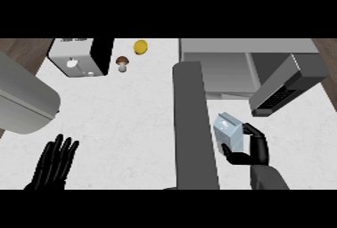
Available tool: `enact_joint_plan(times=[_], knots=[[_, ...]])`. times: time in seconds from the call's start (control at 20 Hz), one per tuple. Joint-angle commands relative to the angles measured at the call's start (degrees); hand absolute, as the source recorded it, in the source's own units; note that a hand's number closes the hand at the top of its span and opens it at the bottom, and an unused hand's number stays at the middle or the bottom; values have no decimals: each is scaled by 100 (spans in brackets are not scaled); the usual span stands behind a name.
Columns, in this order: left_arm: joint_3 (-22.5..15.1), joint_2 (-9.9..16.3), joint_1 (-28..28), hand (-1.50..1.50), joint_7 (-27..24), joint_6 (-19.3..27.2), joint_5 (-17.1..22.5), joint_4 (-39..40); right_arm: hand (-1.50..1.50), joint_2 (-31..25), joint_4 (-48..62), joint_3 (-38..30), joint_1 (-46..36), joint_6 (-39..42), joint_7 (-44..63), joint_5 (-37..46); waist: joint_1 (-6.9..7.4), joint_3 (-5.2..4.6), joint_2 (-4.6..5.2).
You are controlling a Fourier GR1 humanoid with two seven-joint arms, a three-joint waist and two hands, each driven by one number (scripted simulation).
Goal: Pick up the milk, place it into the microwave and close the microwave
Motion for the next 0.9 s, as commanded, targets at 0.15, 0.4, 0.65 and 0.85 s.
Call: enact_joint_plan(times=[0.15,0.4,0.65,0.85], knots=[[394,105,47,-150,68,-275,248,36,150,212,-740,813,85,-221,14,-499,-13,1,-6],[767,183,-344,-150,-88,-590,461,617,150,216,-1550,1142,44,-997,838,-409,-41,-4,-4],[643,16,-65,-150,-235,-687,175,643,150,217,-2315,1616,168,-1550,1691,-514,-26,-1,-6],[524,-149,167,-150,-52,-624,120,214,150,76,-1543,1107,-659,-1552,1973,-284,19,2,9]])
